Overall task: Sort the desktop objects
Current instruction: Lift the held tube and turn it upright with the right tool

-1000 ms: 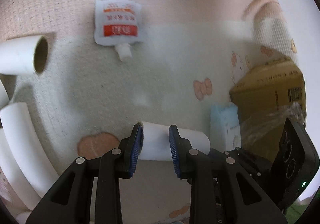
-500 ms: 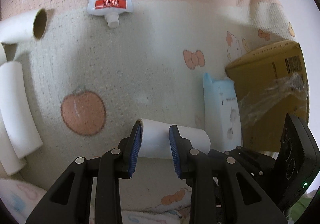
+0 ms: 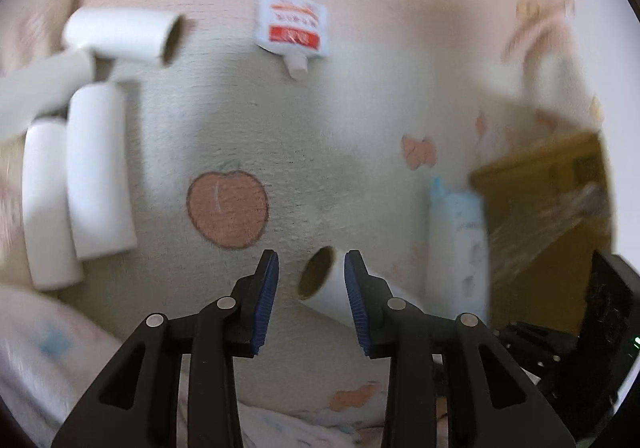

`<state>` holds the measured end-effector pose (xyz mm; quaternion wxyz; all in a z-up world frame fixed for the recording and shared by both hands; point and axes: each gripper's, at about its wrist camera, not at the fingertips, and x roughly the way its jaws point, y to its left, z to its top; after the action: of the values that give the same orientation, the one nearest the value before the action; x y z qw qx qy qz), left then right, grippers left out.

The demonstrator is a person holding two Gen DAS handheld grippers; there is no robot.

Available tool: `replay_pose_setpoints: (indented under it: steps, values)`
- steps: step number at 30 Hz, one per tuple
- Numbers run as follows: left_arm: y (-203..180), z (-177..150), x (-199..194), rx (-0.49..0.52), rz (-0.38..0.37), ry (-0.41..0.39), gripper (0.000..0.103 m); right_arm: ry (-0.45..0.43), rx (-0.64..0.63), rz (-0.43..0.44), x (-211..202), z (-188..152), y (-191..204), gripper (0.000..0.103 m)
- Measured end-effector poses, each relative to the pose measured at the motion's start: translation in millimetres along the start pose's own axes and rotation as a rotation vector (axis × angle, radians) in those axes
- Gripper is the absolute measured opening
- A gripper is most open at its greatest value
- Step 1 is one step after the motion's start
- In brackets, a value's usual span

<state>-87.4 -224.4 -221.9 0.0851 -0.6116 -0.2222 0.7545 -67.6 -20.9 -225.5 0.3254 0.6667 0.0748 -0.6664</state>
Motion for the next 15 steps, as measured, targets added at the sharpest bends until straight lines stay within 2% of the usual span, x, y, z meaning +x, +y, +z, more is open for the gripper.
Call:
replay_pose_setpoints:
  steps: [3, 5, 8, 9, 10, 12, 15]
  values:
    - [10, -8, -11, -0.069, -0.080, -0.045, 0.037, -0.039, -0.019, -0.025, -16, 4, 0, 0.040]
    - [10, -11, -13, -0.082, -0.071, -0.065, 0.037, -0.075, -0.022, -0.019, -23, 8, -3, 0.040]
    - [1, -16, -13, -0.057, -0.030, -0.082, 0.024, -0.132, -0.031, -0.054, -24, 13, -7, 0.039]
    - [-3, -17, -12, -0.046, -0.025, -0.074, 0.018, -0.135, -0.038, -0.069, -21, 13, -8, 0.026]
    - [-5, -20, -11, -0.046, -0.020, -0.064, 0.016, -0.120, -0.044, -0.088, -17, 13, -8, 0.017]
    - [-7, -26, -8, -0.060, -0.002, -0.041, 0.015, -0.092, -0.061, -0.109, -10, 12, -6, 0.017]
    - [-9, -30, -1, -0.051, -0.017, -0.005, 0.015, -0.082, -0.060, -0.106, -4, 11, -7, 0.017]
